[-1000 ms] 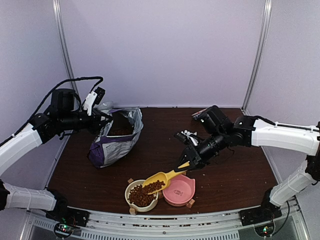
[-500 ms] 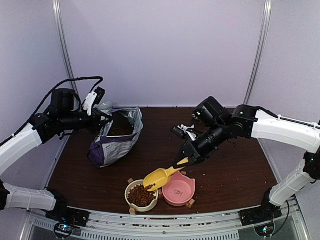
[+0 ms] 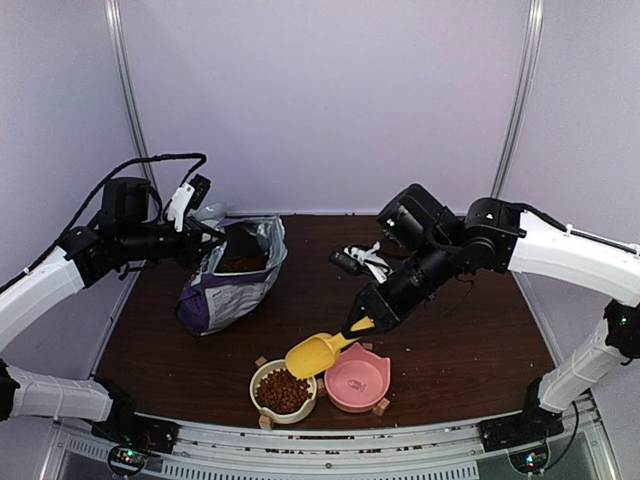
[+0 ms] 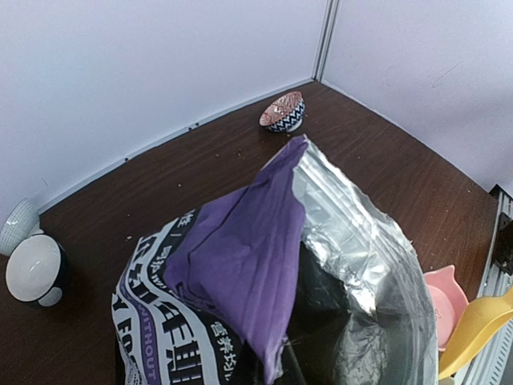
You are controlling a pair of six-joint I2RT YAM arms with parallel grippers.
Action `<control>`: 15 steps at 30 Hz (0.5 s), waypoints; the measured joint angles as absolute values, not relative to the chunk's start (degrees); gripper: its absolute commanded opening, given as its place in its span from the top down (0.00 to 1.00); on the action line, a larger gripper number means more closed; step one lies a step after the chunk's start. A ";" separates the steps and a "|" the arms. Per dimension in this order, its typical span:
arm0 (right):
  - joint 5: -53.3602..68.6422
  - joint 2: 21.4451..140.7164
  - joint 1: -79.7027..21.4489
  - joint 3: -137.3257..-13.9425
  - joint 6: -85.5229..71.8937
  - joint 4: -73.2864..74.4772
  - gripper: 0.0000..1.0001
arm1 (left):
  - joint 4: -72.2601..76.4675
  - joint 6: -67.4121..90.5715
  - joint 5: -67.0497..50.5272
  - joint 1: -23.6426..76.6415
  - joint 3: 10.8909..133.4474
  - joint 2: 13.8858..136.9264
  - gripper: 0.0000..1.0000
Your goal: Serve the pet food
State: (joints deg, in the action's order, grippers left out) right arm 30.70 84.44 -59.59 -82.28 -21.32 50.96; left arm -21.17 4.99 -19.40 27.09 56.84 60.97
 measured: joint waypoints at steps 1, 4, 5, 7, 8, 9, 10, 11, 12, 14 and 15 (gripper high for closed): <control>30.15 84.31 -60.01 -82.30 -21.12 50.72 0.87 | -21.12 4.99 -19.66 27.09 56.75 60.97 1.00; 27.77 83.20 -60.20 -82.30 -21.10 50.11 0.87 | -21.10 4.80 -20.49 27.66 56.55 60.97 1.00; 26.96 82.52 -60.07 -82.30 -21.19 49.93 0.86 | -21.15 4.71 -20.43 28.14 56.55 60.97 1.00; 25.23 80.29 -59.72 -82.50 -21.47 49.74 0.86 | -21.50 4.45 -20.25 29.58 56.49 60.97 1.00; 24.47 78.94 -59.48 -82.85 -21.76 49.65 0.86 | -21.69 4.32 -20.01 30.63 56.47 60.97 1.00; 23.66 77.62 -59.20 -83.37 -22.22 49.47 0.86 | -22.09 4.16 -19.70 31.77 56.47 60.97 1.00; 22.94 76.12 -58.96 -84.07 -22.55 49.08 0.86 | -22.59 4.05 -19.27 33.08 56.47 60.97 1.00; 22.35 75.11 -58.83 -84.64 -22.85 48.82 0.85 | -22.92 3.95 -18.92 34.13 56.47 60.99 1.00; 21.41 73.69 -58.67 -85.60 -23.31 48.12 0.85 | -23.27 3.90 -18.31 35.48 56.47 61.06 1.00; 20.08 71.99 -58.52 -86.89 -23.88 46.92 0.85 | -23.77 3.90 -17.17 38.02 56.49 61.43 1.00; 19.29 71.42 -58.50 -87.44 -24.10 46.35 0.85 | -23.90 3.97 -16.62 39.33 56.55 61.78 1.00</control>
State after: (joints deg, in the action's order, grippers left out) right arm 19.29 71.42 -58.50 -87.44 -24.10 46.35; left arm -23.90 3.97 -16.62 39.33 56.55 61.78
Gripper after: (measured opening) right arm 0.242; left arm 0.019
